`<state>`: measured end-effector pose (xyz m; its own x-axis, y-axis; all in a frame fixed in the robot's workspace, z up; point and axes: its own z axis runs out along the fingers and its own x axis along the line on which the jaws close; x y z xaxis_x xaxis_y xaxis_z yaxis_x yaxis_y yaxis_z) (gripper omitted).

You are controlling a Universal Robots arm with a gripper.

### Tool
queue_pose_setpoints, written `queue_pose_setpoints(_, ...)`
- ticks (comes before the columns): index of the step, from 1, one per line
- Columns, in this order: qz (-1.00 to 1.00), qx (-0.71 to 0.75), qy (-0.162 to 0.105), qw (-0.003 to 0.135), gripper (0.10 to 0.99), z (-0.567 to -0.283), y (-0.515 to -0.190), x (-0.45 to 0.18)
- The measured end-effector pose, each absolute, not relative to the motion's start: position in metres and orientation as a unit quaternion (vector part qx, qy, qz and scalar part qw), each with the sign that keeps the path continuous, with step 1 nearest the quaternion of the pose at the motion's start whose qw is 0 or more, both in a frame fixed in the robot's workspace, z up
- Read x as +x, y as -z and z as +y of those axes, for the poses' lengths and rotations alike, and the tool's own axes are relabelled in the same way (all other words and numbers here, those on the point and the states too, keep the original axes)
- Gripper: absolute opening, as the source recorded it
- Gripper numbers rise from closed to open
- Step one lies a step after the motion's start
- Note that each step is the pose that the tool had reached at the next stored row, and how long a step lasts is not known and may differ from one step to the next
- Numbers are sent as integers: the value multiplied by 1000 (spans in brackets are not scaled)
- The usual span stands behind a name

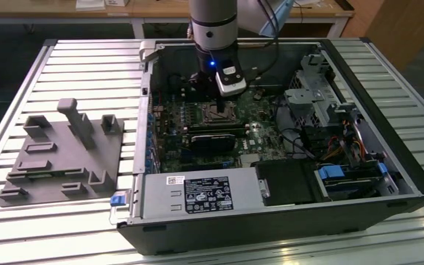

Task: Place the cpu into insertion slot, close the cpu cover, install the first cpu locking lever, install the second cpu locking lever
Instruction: 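Install the second cpu locking lever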

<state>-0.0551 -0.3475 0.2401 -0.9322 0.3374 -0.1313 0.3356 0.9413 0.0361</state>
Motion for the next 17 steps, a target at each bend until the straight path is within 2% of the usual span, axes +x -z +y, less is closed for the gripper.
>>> queue_pose_setpoints(10, 983, 169, -7, 68, 106, -360, -237, -55)
queue_pose_setpoints(17, 988, 138, -8, 63, 106, -360, -230, -56)
